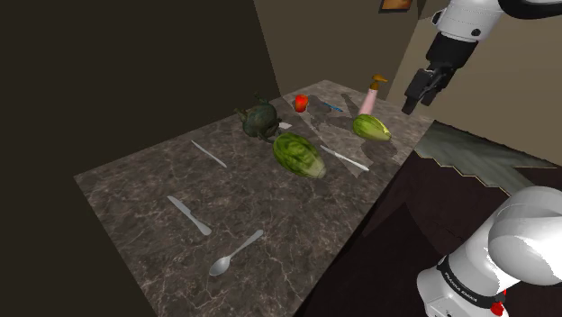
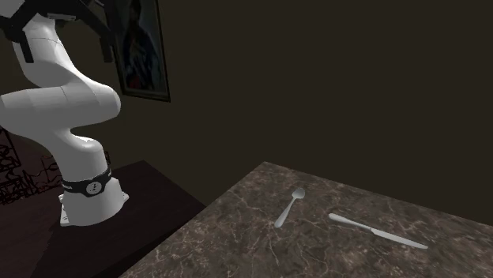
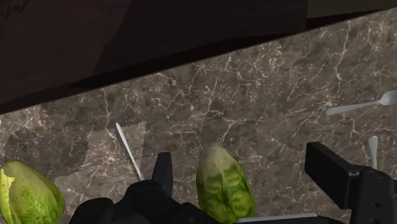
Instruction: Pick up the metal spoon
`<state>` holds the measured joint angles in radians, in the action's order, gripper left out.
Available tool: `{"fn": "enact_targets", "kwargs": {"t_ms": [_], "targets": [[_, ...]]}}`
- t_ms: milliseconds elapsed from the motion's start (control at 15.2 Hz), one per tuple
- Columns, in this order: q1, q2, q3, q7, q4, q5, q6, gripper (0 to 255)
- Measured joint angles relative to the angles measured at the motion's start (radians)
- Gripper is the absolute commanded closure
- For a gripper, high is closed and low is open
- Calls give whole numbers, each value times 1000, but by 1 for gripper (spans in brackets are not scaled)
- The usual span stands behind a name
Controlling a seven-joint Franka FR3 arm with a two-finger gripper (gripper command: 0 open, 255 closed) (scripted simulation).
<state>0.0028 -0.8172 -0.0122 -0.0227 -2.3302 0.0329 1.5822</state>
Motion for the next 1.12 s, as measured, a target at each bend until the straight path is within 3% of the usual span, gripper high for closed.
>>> {"fn": "enact_targets", "kwargs": {"t_ms": [330, 1122], "targets": [[22, 13, 52, -49, -52, -33, 69, 0], [107, 183, 267, -239, -173, -138, 384, 0]]}}
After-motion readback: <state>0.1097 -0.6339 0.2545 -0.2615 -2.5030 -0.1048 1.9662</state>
